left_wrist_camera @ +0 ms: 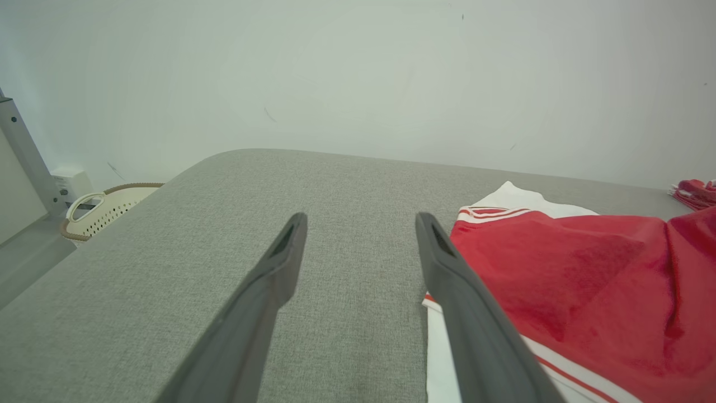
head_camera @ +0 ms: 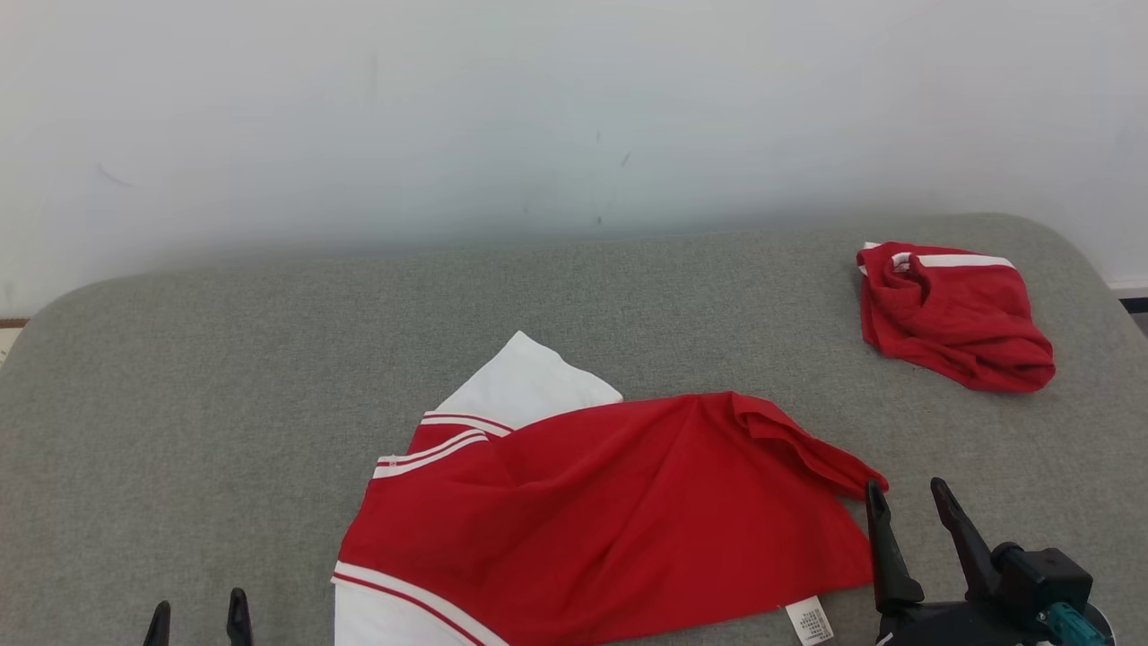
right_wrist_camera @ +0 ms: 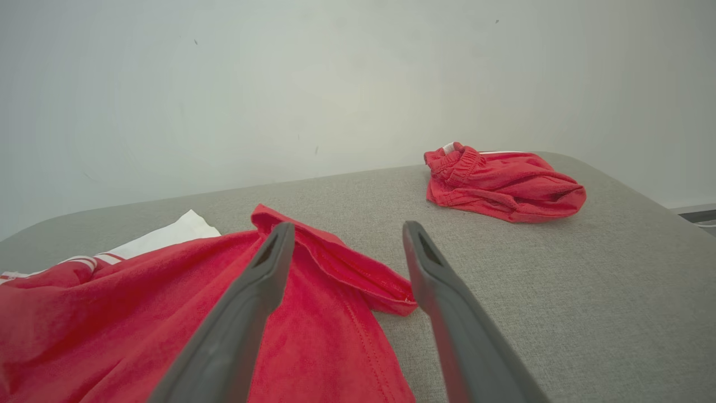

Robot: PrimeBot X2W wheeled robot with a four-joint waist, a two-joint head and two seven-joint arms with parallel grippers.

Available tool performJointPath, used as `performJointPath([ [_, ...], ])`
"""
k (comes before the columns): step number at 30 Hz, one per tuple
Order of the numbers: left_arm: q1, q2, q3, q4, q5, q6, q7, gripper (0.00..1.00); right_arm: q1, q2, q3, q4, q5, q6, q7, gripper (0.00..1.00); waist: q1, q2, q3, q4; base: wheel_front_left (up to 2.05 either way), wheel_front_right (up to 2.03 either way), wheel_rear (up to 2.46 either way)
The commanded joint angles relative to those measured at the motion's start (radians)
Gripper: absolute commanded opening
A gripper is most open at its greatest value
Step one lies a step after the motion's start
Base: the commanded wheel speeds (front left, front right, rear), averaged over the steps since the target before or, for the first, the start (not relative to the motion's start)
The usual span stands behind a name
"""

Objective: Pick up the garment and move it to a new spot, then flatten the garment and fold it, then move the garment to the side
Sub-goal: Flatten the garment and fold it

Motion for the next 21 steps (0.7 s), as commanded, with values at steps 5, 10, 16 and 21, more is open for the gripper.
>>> performJointPath([
  [5, -0.005, 0.001, -0.001, 0.007, 0.004, 0.004, -0.008, 1.00, 0.012, 0.000, 0.002, -0.008, -0.010, 0.000, 0.004, 1.00, -0.0001, 0.0000, 0.001, 0.004, 0.00, 0.00, 0.00],
  [10, -0.008, 0.000, 0.001, 0.009, 0.006, 0.004, -0.008, 1.00, 0.014, 0.000, 0.001, -0.010, -0.010, 0.000, 0.007, 1.00, -0.0001, 0.0000, 0.002, 0.005, 0.00, 0.00, 0.00],
  [16, -0.007, -0.001, 0.002, 0.006, 0.007, 0.005, -0.008, 1.00, 0.012, 0.001, 0.003, -0.008, -0.009, 0.000, 0.005, 1.00, -0.0001, 0.0000, 0.004, 0.003, 0.00, 0.00, 0.00],
  [21, -0.014, -0.002, -0.003, 0.010, 0.006, 0.002, -0.008, 1.00, 0.012, 0.000, 0.001, -0.007, -0.011, 0.000, 0.004, 1.00, -0.0001, 0.0000, 0.005, 0.004, 0.00, 0.00, 0.00],
])
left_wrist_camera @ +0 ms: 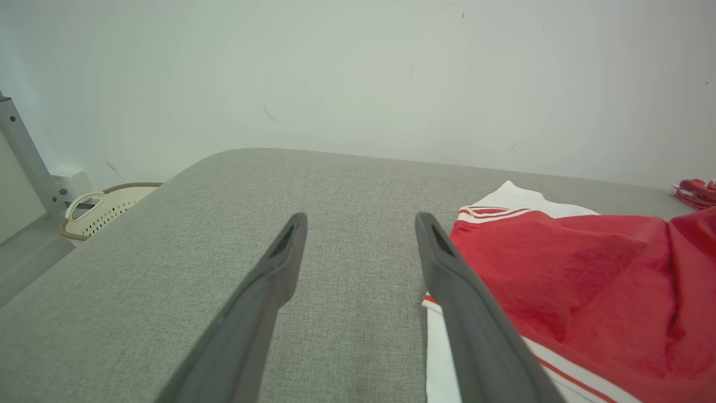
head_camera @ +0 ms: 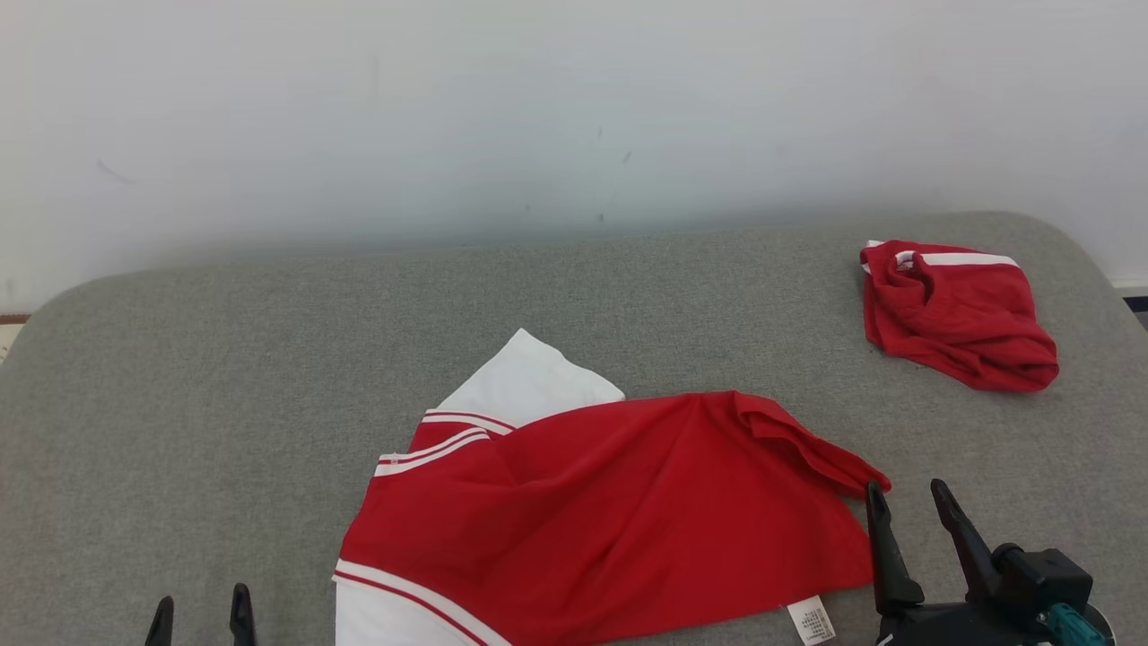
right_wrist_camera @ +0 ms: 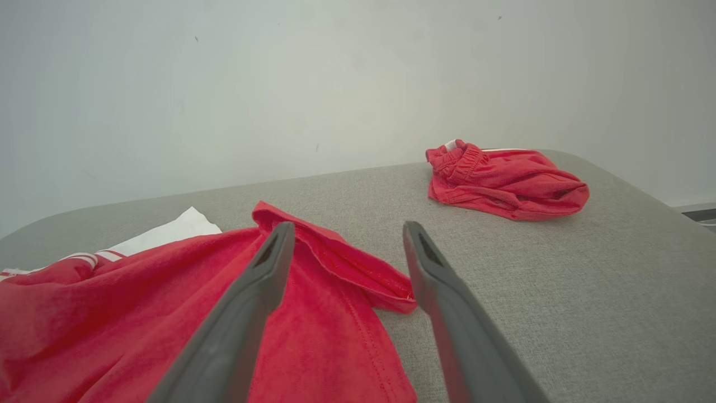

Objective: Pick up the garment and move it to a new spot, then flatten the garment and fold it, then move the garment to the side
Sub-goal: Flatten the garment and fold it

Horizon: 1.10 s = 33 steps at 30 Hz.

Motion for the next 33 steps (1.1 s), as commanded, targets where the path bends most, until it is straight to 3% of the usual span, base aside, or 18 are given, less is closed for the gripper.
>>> performJointPath([
  [1, -0.007, -0.001, -0.001, 0.004, 0.003, 0.000, -0.008, 1.00, 0.007, -0.001, 0.001, 0.001, -0.010, 0.000, -0.003, 1.00, -0.0001, 0.0000, 0.000, 0.001, 0.00, 0.00, 0.00],
  [8, -0.012, -0.002, -0.005, 0.010, 0.000, -0.004, -0.008, 1.00, 0.005, -0.003, 0.003, 0.003, -0.011, 0.000, -0.002, 1.00, -0.0001, 0.0000, -0.001, 0.004, 0.00, 0.00, 0.00],
  [14, -0.006, -0.005, -0.010, 0.020, -0.038, -0.036, -0.008, 1.00, 0.013, -0.010, 0.002, 0.018, 0.000, 0.000, 0.022, 1.00, -0.0001, 0.0000, -0.012, 0.010, 0.00, 0.00, 0.00],
  [21, 0.027, -0.003, -0.079, 0.082, -0.045, -0.088, 0.017, 1.00, 0.024, -0.028, 0.000, 0.044, 0.020, 0.000, 0.075, 1.00, -0.0001, 0.0000, -0.013, 0.028, 0.00, 0.00, 0.00],
  [33, 0.004, -0.011, -0.155, 0.242, -0.094, -0.124, 0.017, 1.00, 0.018, -0.046, -0.002, 0.132, 0.033, 0.000, 0.119, 1.00, -0.0001, 0.0000, 0.021, 0.045, 0.00, 0.00, 0.00],
])
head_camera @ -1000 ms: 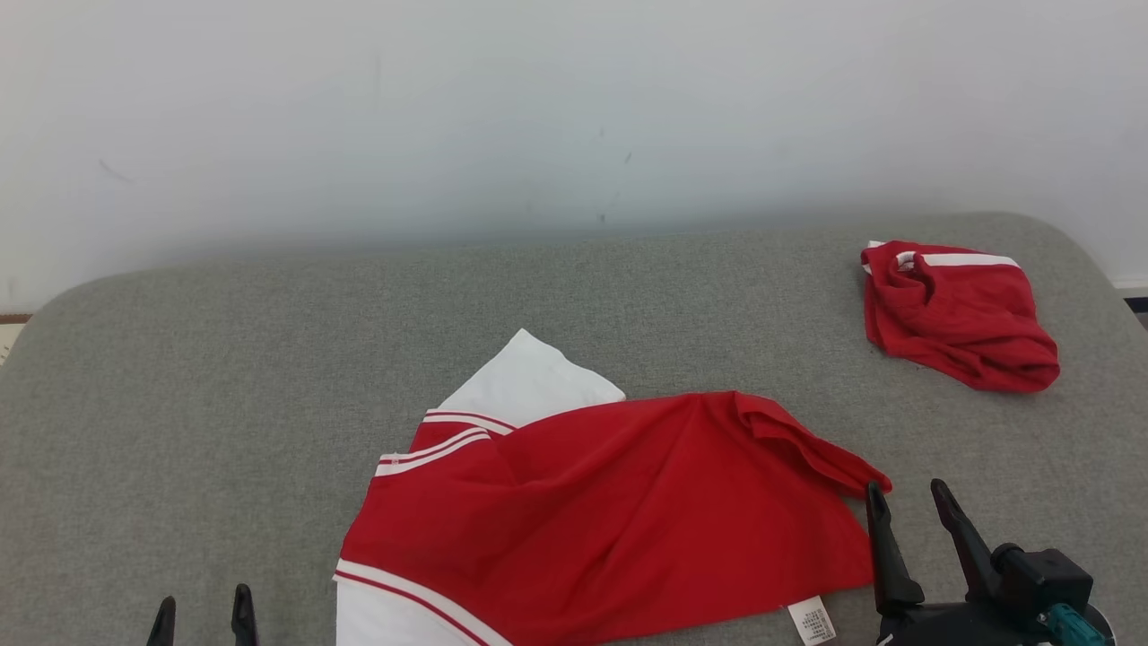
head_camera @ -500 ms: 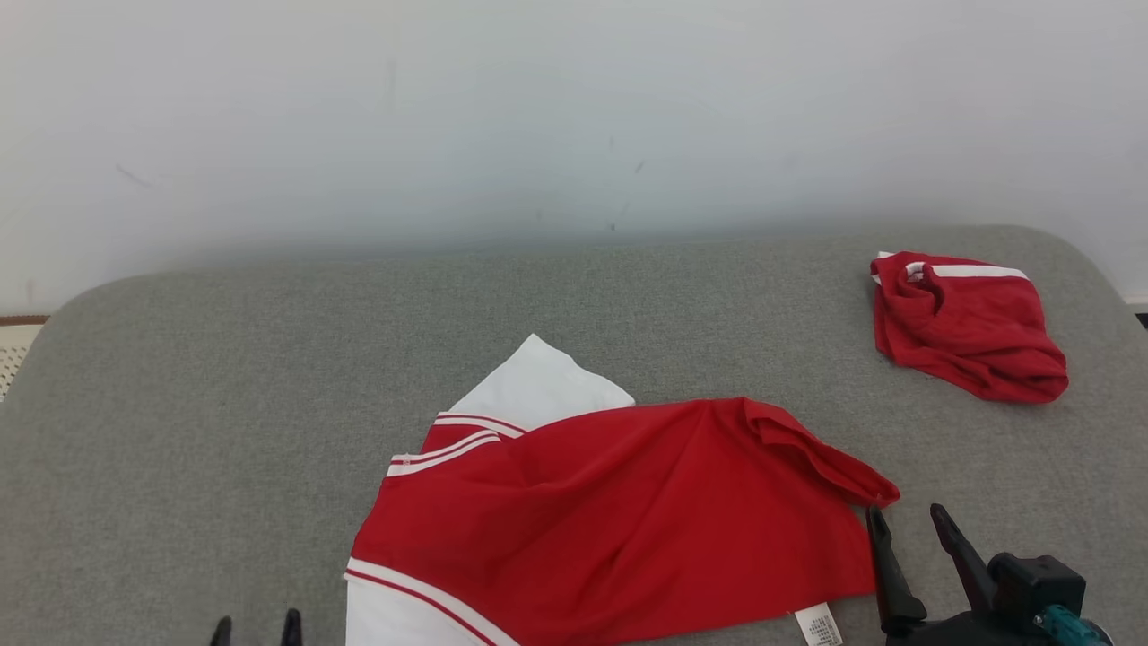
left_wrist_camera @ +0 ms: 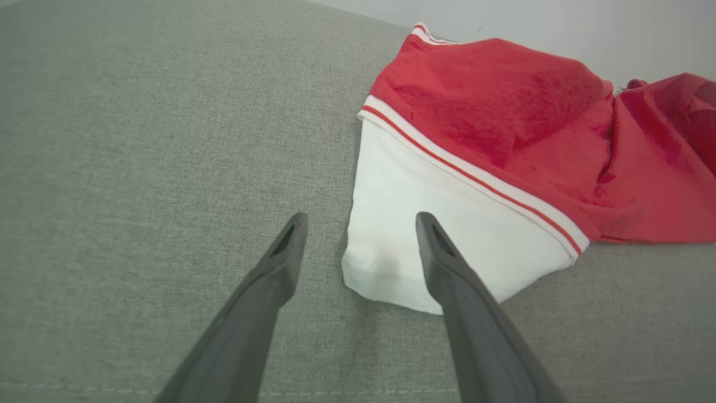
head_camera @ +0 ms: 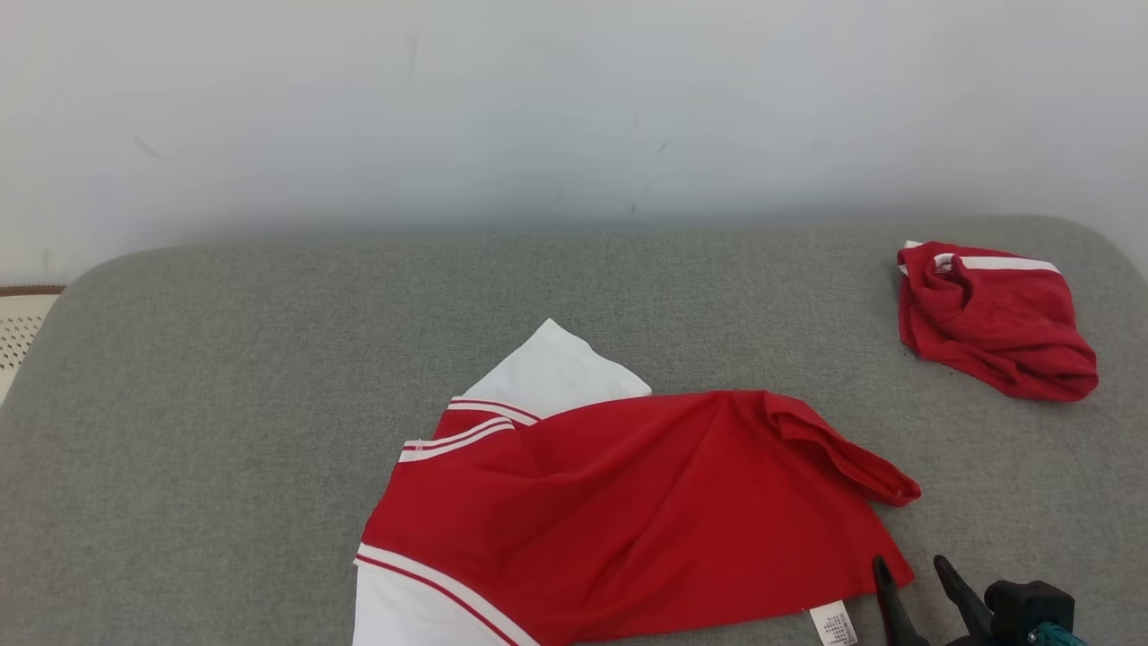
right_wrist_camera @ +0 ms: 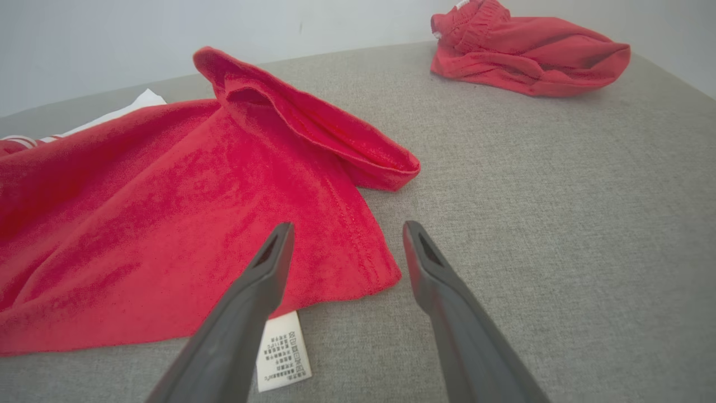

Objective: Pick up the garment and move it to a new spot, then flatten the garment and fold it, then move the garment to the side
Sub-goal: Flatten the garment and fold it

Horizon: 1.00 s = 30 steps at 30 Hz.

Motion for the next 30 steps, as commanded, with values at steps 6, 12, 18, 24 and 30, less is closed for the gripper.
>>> performJointPath([
  [6, -0.038, -0.001, -0.019, 0.088, -0.034, -0.016, -0.013, 1.00, -0.039, -0.013, 0.002, 0.092, 0.003, 0.000, -0.013, 1.00, 0.0000, 0.0000, 0.032, -0.005, 0.00, 0.00, 0.00],
  [12, -0.080, 0.000, -0.034, 0.173, -0.049, -0.025, -0.022, 1.00, -0.089, -0.007, 0.014, 0.184, 0.002, 0.000, -0.036, 1.00, 0.0000, 0.0000, 0.048, -0.007, 0.00, 0.00, 0.00],
  [18, -0.122, -0.001, -0.057, 0.245, -0.056, -0.033, -0.026, 1.00, -0.137, 0.002, 0.029, 0.268, -0.001, 0.000, -0.060, 1.00, 0.0000, 0.0000, 0.060, -0.006, 0.00, 0.00, 0.00],
  [24, -0.163, -0.006, -0.080, 0.293, -0.068, -0.038, -0.023, 0.13, -0.177, 0.007, 0.048, 0.343, 0.014, 0.000, -0.089, 0.00, 0.0000, 0.0000, 0.070, -0.002, 0.00, 0.00, 0.00],
  [30, -0.150, -0.006, -0.073, 0.242, -0.063, -0.041, -0.025, 0.00, -0.194, 0.007, 0.066, 0.363, 0.025, 0.000, -0.126, 0.00, 0.0000, 0.0000, 0.065, -0.006, 0.00, 0.00, 0.00],
])
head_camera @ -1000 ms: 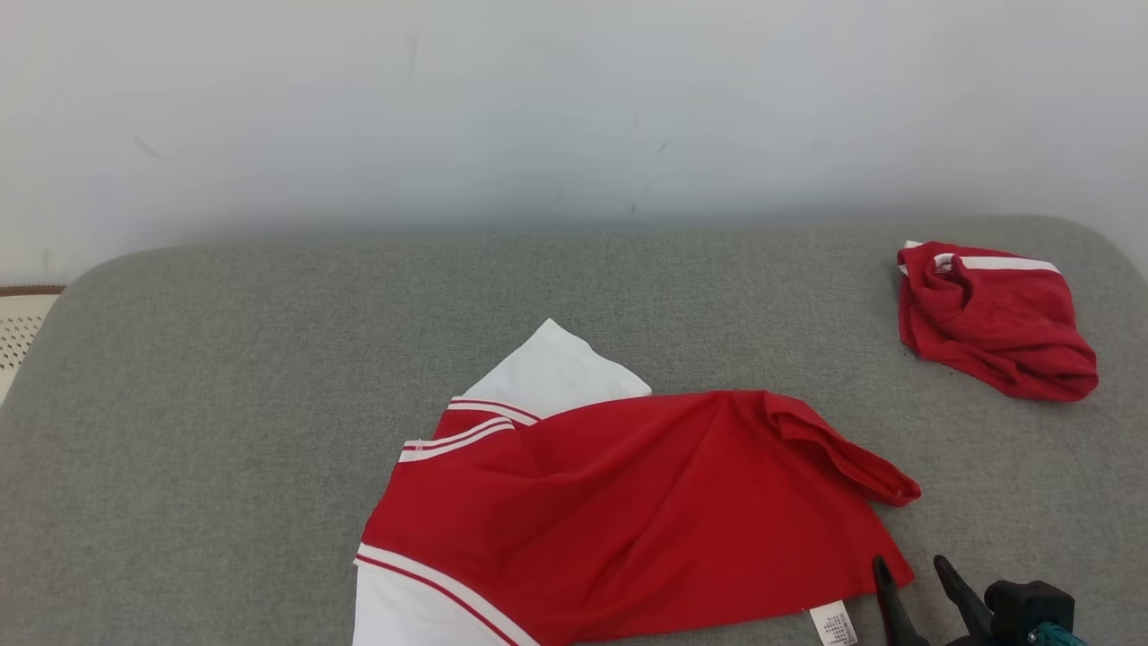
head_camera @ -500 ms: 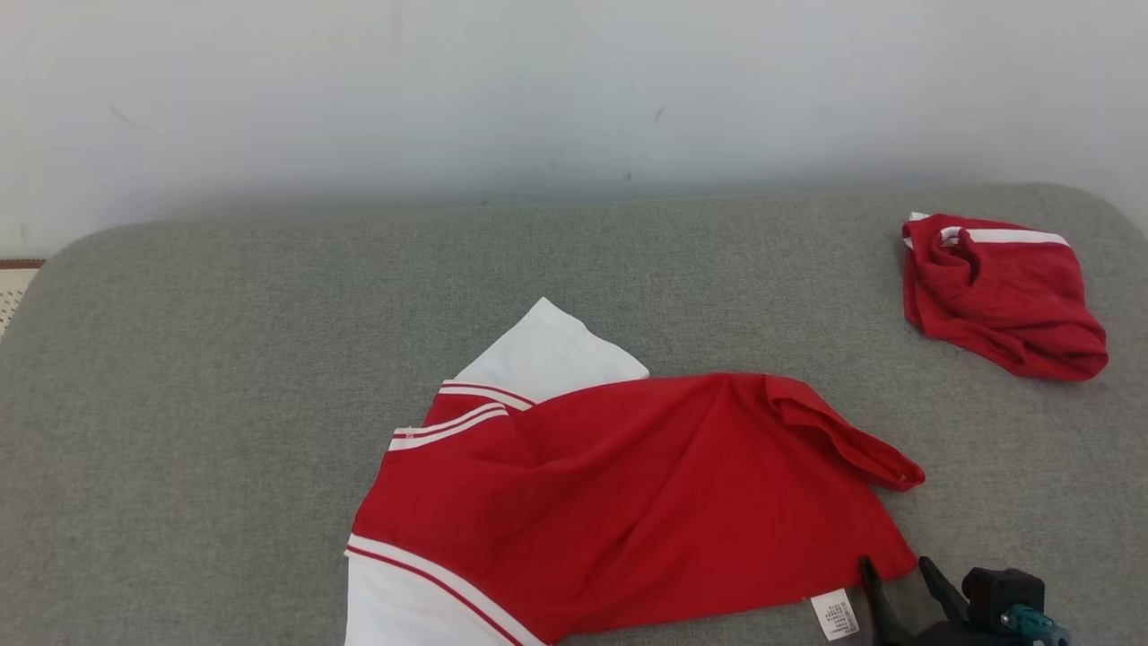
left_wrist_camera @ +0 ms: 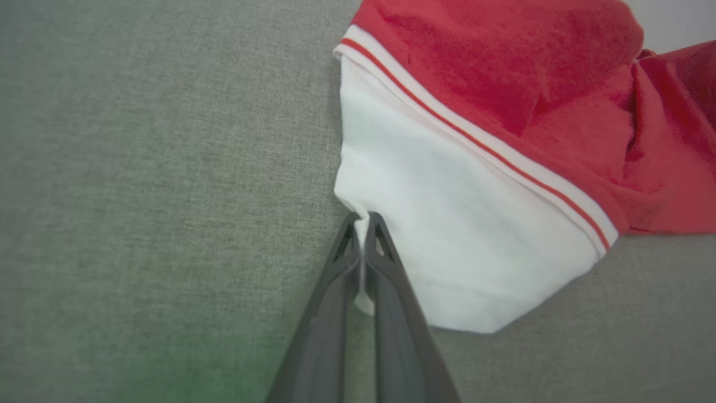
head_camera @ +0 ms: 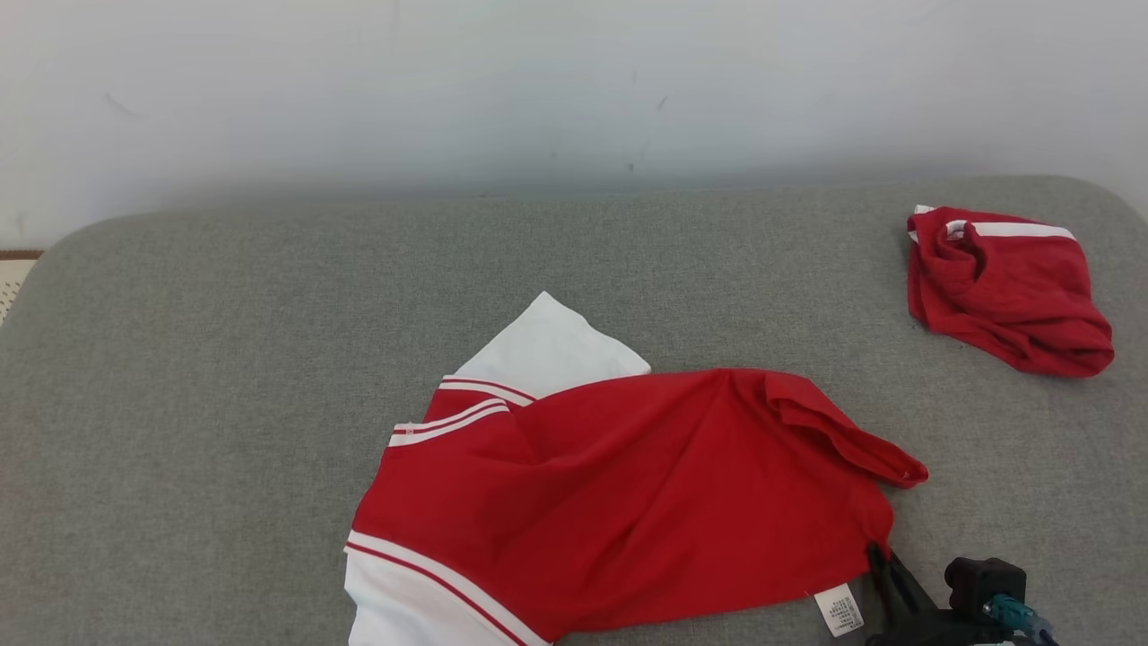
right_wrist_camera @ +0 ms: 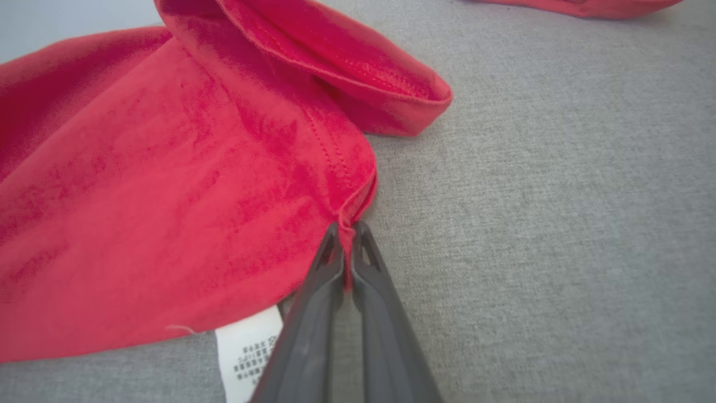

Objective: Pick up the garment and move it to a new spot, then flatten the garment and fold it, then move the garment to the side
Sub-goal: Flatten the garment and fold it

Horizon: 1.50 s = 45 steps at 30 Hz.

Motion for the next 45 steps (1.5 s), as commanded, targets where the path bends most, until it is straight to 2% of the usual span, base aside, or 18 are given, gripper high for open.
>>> performJointPath([
  [1, 0.018, 0.001, 0.008, -0.016, 0.002, -0.004, 0.002, 0.00, 0.003, 0.003, 0.004, -0.001, 0.016, 0.000, -0.009, 0.00, -0.0001, -0.0001, -0.008, -0.001, 0.00, 0.00, 0.00],
  [6, 0.058, 0.003, 0.029, -0.114, 0.025, 0.006, 0.000, 0.00, 0.033, -0.001, 0.023, -0.048, 0.051, 0.000, -0.024, 0.00, -0.0001, -0.0001, -0.035, -0.001, 0.00, 0.00, 0.00],
  [13, 0.082, 0.012, 0.053, -0.261, 0.011, 0.005, 0.000, 0.00, 0.071, -0.041, 0.101, -0.219, 0.156, 0.000, 0.029, 0.00, -0.0001, -0.0001, -0.051, -0.009, 0.00, 0.00, 0.00],
  [19, 0.008, 0.075, 0.053, -0.369, 0.052, 0.009, 0.032, 0.00, 0.029, -0.086, 0.179, -0.374, 0.246, 0.000, 0.128, 0.00, -0.0001, -0.0001, -0.035, -0.019, 0.00, 0.00, 0.00],
  [22, -0.064, 0.115, 0.054, -0.405, 0.068, 0.006, 0.060, 0.00, -0.029, -0.117, 0.209, -0.421, 0.242, 0.000, 0.166, 0.00, -0.0001, -0.0001, -0.014, -0.023, 0.00, 0.00, 0.00],
  [26, -0.190, 0.168, 0.052, -0.395, 0.057, 0.002, 0.082, 0.00, -0.144, -0.116, 0.223, -0.443, 0.238, 0.000, 0.194, 0.00, -0.0001, -0.0001, 0.033, -0.028, 0.00, 0.00, 0.00],
  [30, -0.308, 0.204, 0.041, -0.362, 0.038, -0.004, 0.101, 0.00, -0.265, -0.112, 0.244, -0.423, 0.237, 0.000, 0.212, 0.00, -0.0001, -0.0001, 0.086, -0.035, 0.00, 0.00, 0.00],
  [35, -0.539, 0.283, 0.010, -0.289, 0.015, -0.006, 0.127, 0.00, -0.524, -0.090, 0.261, -0.326, 0.268, 0.000, 0.228, 0.00, -0.0001, -0.0001, 0.201, -0.042, 0.00, 0.00, 0.00],
  [41, -0.836, 0.372, -0.050, -0.182, -0.061, -0.006, 0.149, 0.00, -0.861, -0.054, 0.273, -0.146, 0.315, 0.000, 0.223, 0.00, -0.0001, -0.0001, 0.323, -0.048, 0.00, 0.00, 0.00],
  [42, -0.936, 0.401, -0.080, -0.144, -0.078, -0.006, 0.150, 0.00, -0.968, -0.040, 0.266, -0.076, 0.339, 0.000, 0.220, 0.00, -0.0001, -0.0001, 0.357, -0.049, 0.00, 0.00, 0.00],
  [45, -1.075, 0.430, -0.121, -0.082, -0.111, -0.007, 0.160, 0.00, -1.117, -0.022, 0.257, 0.020, 0.360, 0.000, 0.211, 0.00, -0.0001, -0.0001, 0.404, -0.048, 0.00, 0.00, 0.00],
])
